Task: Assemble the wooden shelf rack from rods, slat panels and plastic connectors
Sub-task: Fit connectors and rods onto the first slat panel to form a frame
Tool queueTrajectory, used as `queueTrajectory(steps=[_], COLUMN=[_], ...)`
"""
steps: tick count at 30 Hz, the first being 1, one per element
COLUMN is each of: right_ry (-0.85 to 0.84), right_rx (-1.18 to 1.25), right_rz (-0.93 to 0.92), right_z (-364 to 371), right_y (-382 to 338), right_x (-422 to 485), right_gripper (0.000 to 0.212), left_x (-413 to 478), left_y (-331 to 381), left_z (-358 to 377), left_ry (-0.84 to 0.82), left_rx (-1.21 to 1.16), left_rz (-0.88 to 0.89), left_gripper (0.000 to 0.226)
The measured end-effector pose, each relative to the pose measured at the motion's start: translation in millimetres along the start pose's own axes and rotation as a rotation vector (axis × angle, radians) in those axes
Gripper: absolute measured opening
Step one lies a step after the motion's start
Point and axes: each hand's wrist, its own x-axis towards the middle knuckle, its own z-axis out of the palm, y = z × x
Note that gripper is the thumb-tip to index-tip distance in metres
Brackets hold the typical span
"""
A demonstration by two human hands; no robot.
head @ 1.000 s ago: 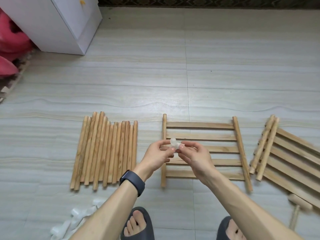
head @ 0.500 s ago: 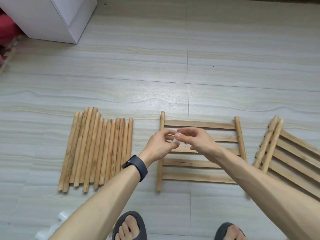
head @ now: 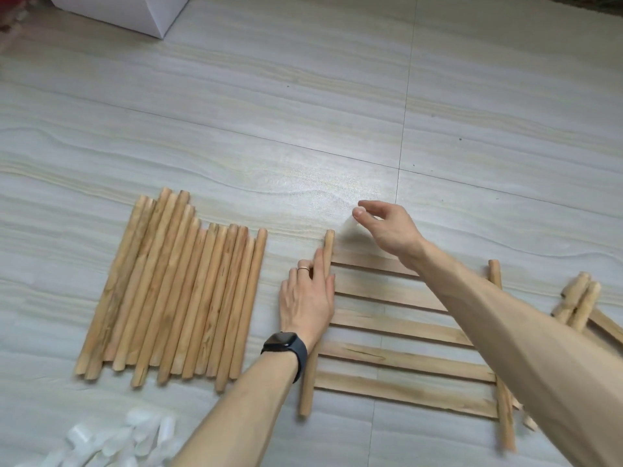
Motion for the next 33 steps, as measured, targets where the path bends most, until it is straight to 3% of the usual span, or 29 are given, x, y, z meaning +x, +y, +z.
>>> queueTrajectory(steps=[5,11,16,33], right_ry=[-0.072,-0.140,-0.198,-0.213], right_rx=[-0.109,-0.285,-0.496,-0.561], right_rz=[-0.007,-0.063,-0.066,-0.135], right_z=[18.0,23.9,25.2,26.0], right_y=[1.8,-8.0,-17.3,-21.8], right_x=[21.3,27.0,31.8,25.3], right_gripper=[0.045,0.035,0.044,0.036], left_x=[0.5,0.6,1.3,3.7], left_y=[-1.4,-1.3,-1.0,0.2], left_z=[8.7,11.5,11.6,13.1], left_ry=[0.101,0.102,0.112,0.124], left_rx=[0.024,0.017,0.003,0.014], left_rz=[0.029,0.021,0.016,0.019], left_gripper=[0.051,0.050,0.049,0.048])
